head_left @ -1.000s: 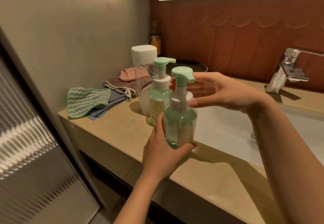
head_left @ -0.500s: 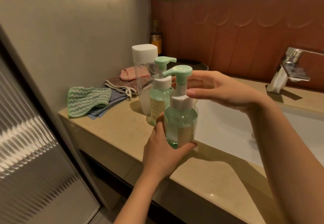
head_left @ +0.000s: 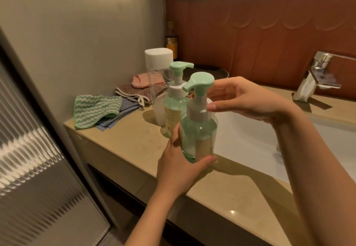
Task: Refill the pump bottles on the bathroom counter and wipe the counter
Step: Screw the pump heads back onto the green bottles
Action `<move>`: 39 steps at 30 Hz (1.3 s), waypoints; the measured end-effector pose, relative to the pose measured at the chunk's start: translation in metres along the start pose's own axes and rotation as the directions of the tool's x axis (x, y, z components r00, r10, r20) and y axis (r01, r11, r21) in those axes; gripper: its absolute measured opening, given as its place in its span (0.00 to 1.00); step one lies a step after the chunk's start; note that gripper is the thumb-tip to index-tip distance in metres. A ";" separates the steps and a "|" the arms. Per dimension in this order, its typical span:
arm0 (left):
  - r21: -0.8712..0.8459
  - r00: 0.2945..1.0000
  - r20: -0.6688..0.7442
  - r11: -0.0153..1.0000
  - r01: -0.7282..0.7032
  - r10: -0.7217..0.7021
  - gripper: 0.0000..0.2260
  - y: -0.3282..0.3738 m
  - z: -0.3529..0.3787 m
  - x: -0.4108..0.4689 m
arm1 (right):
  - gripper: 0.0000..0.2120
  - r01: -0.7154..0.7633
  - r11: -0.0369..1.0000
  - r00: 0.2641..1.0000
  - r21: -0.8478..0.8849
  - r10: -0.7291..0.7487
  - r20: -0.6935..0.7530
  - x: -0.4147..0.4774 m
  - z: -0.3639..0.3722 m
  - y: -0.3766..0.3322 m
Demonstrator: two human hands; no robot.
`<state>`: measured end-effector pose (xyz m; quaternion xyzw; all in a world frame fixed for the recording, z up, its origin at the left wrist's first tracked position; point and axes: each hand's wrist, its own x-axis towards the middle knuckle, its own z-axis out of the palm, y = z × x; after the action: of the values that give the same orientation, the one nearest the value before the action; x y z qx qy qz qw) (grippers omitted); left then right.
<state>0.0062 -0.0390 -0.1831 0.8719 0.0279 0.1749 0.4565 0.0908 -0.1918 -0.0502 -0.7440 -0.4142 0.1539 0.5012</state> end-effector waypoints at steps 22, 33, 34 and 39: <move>-0.009 0.999 -0.016 0.999 0.052 -0.052 0.46 -0.001 0.002 -0.002 | 0.22 -0.029 0.927 0.999 -0.373 0.013 -0.045 0.004 0.013 -0.015; 0.001 1.000 -0.011 1.000 0.027 -0.027 0.48 0.000 0.000 -0.001 | 0.21 -0.017 0.954 1.000 -0.300 0.008 -0.029 0.004 0.010 -0.012; 0.004 1.000 -0.008 1.000 0.029 -0.029 0.48 0.001 0.000 -0.001 | 0.22 -0.025 0.950 0.999 -0.311 0.014 -0.037 0.004 0.010 -0.013; 0.017 0.998 0.016 0.998 0.067 -0.067 0.50 -0.001 0.002 0.000 | 0.34 -0.149 0.841 0.976 -0.519 0.042 -0.212 0.013 0.020 -0.011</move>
<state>0.0072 -0.0401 -0.1852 0.8757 0.0547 0.1520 0.4550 0.0804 -0.1678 -0.0474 -0.8848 -0.3524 -0.0144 0.3045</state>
